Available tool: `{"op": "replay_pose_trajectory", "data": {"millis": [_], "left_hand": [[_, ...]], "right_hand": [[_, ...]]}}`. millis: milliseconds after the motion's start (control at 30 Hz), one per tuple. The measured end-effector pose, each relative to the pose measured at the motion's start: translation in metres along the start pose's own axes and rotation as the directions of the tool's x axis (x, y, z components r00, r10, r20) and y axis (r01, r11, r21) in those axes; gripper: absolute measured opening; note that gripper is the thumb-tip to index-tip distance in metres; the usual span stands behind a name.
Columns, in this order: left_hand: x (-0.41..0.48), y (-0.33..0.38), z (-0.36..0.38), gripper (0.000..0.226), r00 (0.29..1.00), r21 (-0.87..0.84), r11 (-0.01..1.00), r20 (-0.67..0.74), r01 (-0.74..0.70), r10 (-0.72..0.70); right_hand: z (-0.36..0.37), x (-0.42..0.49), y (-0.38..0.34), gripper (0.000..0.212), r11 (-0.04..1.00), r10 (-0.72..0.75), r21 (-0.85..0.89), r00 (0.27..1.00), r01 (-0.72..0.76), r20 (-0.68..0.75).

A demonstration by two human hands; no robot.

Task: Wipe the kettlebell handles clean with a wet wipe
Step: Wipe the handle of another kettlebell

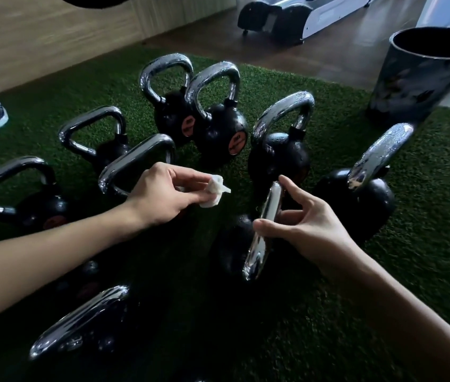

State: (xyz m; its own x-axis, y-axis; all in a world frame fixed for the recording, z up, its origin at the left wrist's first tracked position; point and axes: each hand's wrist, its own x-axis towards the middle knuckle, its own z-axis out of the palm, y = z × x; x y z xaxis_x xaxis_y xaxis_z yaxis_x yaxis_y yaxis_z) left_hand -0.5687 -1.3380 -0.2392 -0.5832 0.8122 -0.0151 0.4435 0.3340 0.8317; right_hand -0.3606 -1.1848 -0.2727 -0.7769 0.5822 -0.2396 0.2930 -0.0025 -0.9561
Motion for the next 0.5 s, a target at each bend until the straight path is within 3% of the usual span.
{"op": "replay_pose_trajectory", "data": {"millis": [200,333,433,500], "left_hand": [[0.026,0.013,0.044,0.028,0.985,0.077,0.996,0.173,-0.037,0.023],[0.040,0.010,0.095,0.027,0.994,0.063,0.994,0.068,-0.087,0.082],[0.043,0.006,0.121,0.020,0.983,0.102,0.980,0.086,-0.172,0.163],[0.040,-0.003,0.128,0.025,0.988,0.111,0.982,0.044,-0.154,0.150]], "right_hand": [[-0.042,-0.009,0.013,0.110,0.999,0.039,0.029,0.994,-0.042,0.104],[-0.059,-0.014,0.024,0.111,0.997,0.033,0.068,0.988,-0.044,0.153],[-0.068,-0.015,0.028,0.107,0.997,0.032,0.060,0.982,-0.044,0.184],[-0.073,-0.014,0.030,0.105,0.998,0.041,0.046,0.979,-0.051,0.199]]}}
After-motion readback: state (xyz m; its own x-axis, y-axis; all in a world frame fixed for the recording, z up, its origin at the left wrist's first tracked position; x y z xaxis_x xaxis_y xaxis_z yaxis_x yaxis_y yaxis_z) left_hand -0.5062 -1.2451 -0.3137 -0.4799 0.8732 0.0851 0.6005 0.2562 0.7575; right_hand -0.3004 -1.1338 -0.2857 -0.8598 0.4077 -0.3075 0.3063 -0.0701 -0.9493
